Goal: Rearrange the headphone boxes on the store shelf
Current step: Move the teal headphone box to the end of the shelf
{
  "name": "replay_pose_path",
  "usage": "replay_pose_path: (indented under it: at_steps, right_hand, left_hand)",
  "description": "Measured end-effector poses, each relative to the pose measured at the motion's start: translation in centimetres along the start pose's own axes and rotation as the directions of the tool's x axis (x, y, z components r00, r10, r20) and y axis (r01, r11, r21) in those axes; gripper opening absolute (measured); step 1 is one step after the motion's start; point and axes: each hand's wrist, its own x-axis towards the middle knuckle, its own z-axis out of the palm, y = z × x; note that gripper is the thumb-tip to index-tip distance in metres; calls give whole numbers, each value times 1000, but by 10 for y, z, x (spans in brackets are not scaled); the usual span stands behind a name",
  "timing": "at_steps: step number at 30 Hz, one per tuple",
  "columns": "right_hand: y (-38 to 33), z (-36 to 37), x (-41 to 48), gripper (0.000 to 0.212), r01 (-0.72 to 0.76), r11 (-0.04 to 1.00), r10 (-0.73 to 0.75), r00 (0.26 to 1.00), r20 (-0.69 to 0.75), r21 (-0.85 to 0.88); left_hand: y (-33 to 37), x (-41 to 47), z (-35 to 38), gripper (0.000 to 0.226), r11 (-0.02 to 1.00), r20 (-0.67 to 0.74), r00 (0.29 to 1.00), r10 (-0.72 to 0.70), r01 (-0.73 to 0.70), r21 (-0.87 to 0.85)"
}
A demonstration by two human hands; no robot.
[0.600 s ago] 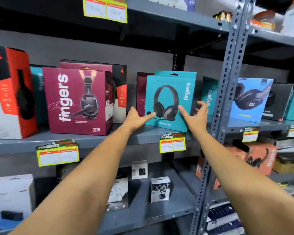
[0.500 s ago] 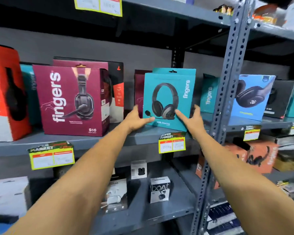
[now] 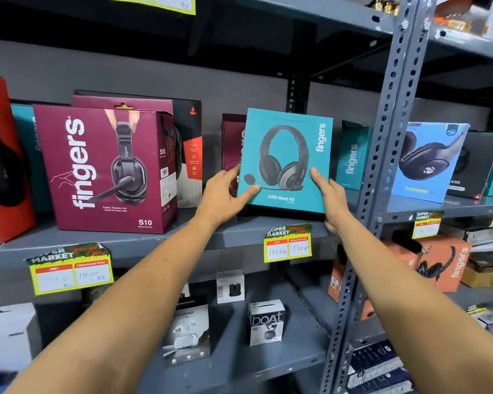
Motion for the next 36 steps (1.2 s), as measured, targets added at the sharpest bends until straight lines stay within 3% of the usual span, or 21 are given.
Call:
replay_pose_path:
  at_steps: [7, 12, 19, 21, 24, 27, 31, 36]
  right_hand:
    - [-1, -4, -15, 35, 32, 999, -32, 997, 74, 6]
    - [-9, -6, -45, 82, 110, 994, -106, 983, 149, -18]
    - [-12, 34, -105, 53, 353, 933, -350, 936, 42, -70]
    - [-9, 54, -124, 45, 421, 882, -422, 906, 46, -213]
    - [-10, 89, -154, 59, 485, 813, -478, 872, 106, -321]
    - [-15, 134, -186, 60, 544, 772, -522, 838, 161, -329]
    - [-18, 210, -223, 46, 593, 754, -550, 805, 222, -282]
    - [-19, 322, -257, 50, 643, 731, -522, 742, 420, -228]
  left_hand:
    - [7, -4, -4, 66, 1000, 0, 1000, 9, -9, 22]
    - [38, -34, -21, 69, 998, -144, 989, 17, -9, 56]
    - [80, -101, -58, 86, 986, -368, 929, -47, 103, 134]
    - [81, -119, -77, 84, 978, -409, 910, -69, 141, 150]
    - [72, -148, -114, 80, 971, -467, 881, -71, 168, 171]
    - [54, -176, -160, 77, 961, -524, 848, -82, 206, 184]
    - [23, -207, -234, 79, 922, -590, 804, -71, 279, 269]
    - [-23, -237, -342, 81, 873, -641, 767, -17, 324, 364]
